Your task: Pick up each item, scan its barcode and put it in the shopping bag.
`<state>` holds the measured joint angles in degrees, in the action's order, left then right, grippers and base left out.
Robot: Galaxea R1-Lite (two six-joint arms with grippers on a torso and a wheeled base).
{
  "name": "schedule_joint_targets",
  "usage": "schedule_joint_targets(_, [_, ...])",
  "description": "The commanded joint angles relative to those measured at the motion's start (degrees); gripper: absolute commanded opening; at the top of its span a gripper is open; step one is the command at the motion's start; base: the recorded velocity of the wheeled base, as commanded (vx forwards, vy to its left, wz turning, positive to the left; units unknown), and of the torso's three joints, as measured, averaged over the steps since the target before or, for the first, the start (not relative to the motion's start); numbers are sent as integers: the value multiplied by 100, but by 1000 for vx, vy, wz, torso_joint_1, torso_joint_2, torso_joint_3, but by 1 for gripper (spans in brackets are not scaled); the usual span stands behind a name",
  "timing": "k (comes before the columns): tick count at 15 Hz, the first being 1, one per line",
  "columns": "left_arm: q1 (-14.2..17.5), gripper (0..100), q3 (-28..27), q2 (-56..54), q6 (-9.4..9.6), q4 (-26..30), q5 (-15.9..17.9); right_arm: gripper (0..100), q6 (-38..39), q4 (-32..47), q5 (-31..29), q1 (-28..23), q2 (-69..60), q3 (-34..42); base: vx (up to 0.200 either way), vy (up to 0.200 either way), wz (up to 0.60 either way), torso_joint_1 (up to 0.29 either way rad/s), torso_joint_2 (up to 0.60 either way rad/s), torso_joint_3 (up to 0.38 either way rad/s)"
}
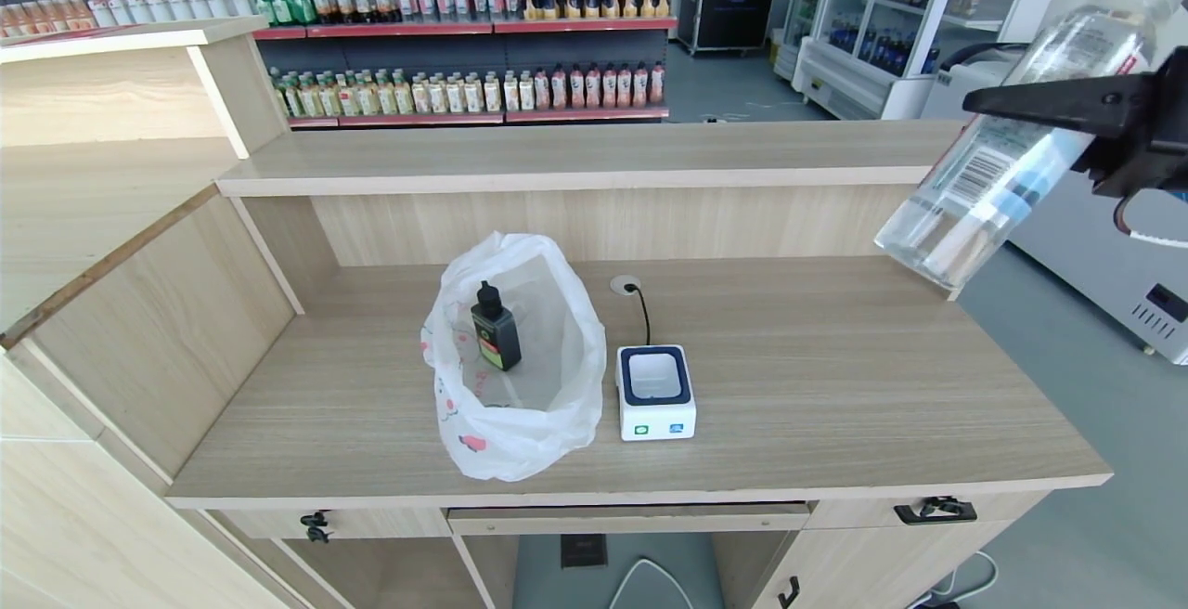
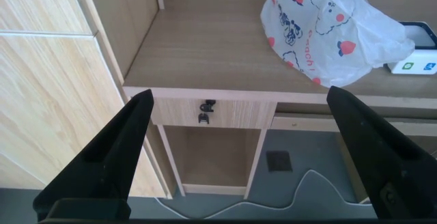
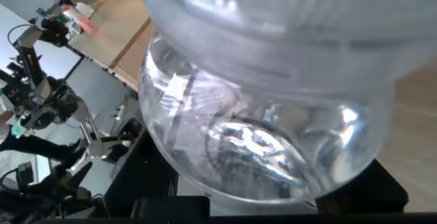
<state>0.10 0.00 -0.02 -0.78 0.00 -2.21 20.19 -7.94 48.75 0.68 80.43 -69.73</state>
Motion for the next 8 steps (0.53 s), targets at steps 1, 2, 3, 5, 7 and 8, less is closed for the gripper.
schedule_joint_targets(1, [-1, 100, 0, 2, -1, 0, 1, 0, 12, 319, 12, 652, -661, -146, 0, 0, 0, 0, 0, 0])
schedule_joint_targets(2, [-1, 100, 0, 2, -1, 0, 1, 0, 12, 644, 12, 1013, -880, -164, 0, 0, 0, 0, 0, 0])
schedule_joint_targets(3, [-1, 100, 0, 2, -1, 0, 1, 0, 12, 1057, 3, 1373, -1082, -234, 0, 0, 0, 0, 0, 0])
schedule_joint_targets(5, [-1, 100, 0, 2, -1, 0, 1, 0, 3, 1629, -32, 1927, -1232, -559, 0, 0, 0, 0, 0, 0])
schedule_joint_targets(7, [-1, 100, 0, 2, -1, 0, -8, 0, -6, 1945, -41, 2234, -1346, -744, 0, 0, 0, 0, 0, 0])
schedule_joint_targets(8, [-1, 100, 0, 2, -1, 0, 1, 0, -6, 2059, -50, 2296, -1460, -761, 0, 0, 0, 0, 0, 0])
